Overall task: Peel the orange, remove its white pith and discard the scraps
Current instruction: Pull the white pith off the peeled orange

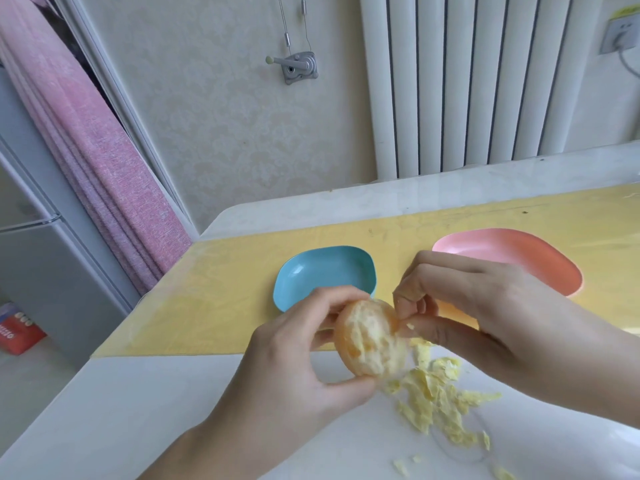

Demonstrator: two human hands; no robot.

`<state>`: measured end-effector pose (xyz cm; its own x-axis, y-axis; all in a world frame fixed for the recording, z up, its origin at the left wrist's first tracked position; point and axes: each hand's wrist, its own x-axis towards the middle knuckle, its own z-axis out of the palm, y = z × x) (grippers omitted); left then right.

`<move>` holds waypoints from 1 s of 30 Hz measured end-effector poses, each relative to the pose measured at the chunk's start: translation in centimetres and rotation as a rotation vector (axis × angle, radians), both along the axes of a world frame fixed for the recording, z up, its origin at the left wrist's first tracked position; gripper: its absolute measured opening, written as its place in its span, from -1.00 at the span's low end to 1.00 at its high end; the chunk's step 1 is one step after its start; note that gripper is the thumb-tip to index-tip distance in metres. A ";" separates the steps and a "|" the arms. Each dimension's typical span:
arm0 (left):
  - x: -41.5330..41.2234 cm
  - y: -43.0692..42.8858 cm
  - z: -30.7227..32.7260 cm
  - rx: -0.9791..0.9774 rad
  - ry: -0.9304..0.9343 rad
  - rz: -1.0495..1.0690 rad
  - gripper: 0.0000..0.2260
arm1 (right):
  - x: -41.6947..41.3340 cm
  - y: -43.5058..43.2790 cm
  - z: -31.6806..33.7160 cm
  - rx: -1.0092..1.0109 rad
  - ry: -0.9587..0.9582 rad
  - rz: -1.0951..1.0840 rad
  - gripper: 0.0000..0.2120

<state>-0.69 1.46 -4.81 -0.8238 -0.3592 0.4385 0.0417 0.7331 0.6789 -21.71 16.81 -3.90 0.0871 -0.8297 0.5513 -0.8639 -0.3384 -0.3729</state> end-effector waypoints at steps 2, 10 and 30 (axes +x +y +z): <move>-0.4 -0.5 0.0 0.223 0.044 0.034 -0.46 | 3.7 -1.6 1.0 -0.008 0.048 0.042 -0.92; -0.3 -1.2 1.1 0.962 0.117 -0.051 -0.42 | 1.7 -1.7 1.5 0.173 0.097 -0.212 -0.72; -1.1 2.6 2.9 1.764 -0.073 0.009 -0.44 | 0.3 5.8 -1.0 0.138 -0.009 -0.525 -0.75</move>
